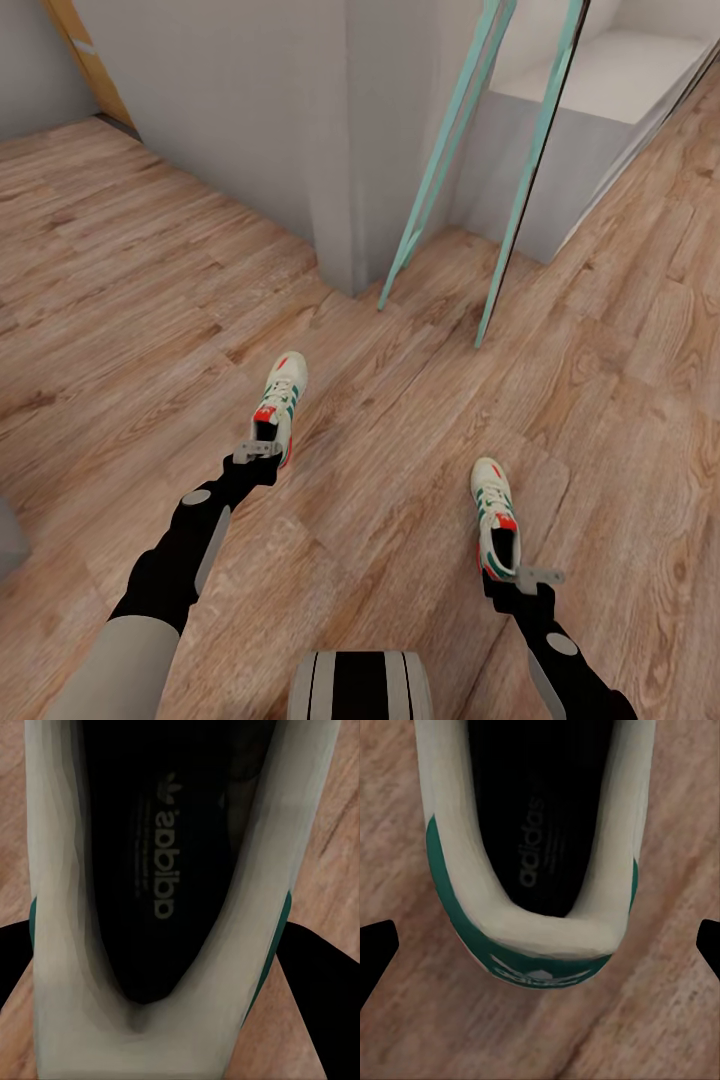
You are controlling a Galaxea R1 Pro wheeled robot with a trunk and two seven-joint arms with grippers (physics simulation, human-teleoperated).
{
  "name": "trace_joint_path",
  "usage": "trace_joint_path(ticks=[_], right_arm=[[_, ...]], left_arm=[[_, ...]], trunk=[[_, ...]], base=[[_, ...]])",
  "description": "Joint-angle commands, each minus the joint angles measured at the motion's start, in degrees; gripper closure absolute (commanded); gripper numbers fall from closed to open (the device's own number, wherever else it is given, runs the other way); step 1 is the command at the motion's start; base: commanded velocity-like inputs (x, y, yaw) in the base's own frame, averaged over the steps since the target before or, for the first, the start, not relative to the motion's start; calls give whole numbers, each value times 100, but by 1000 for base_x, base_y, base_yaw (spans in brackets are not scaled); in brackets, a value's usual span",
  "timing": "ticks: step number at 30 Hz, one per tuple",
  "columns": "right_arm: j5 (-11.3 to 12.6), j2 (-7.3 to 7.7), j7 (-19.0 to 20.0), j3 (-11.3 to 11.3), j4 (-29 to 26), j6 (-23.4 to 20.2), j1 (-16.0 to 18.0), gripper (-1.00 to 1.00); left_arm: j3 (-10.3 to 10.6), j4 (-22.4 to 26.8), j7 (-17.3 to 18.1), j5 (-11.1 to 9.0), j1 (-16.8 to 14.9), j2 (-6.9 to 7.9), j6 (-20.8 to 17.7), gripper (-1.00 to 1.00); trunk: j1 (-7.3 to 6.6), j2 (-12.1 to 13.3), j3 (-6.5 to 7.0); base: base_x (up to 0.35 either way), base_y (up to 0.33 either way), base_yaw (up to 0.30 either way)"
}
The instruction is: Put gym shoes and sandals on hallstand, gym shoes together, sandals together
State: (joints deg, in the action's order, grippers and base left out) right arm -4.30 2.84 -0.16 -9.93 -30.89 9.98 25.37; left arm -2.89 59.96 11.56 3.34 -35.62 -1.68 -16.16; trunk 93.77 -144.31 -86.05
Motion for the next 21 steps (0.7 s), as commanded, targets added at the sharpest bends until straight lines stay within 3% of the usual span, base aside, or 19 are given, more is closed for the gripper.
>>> trace_joint_path(ticks=[1,7,21], right_arm=[[-45,-3,-2,-18,4,18,3,-100],[-44,-3,-2,-18,4,20,3,-100],[-44,-3,-2,-18,4,21,3,-100]], left_arm=[[-29,8,57,35,-3,-8,-31,100],[-36,24,91,35,-6,-6,-43,100],[-50,24,84,35,-6,0,-36,100]], trunk=[[-1,-1,-3],[7,-5,-70],[7,-5,-70]], base=[[29,0,0],[6,0,0],[36,0,0]])
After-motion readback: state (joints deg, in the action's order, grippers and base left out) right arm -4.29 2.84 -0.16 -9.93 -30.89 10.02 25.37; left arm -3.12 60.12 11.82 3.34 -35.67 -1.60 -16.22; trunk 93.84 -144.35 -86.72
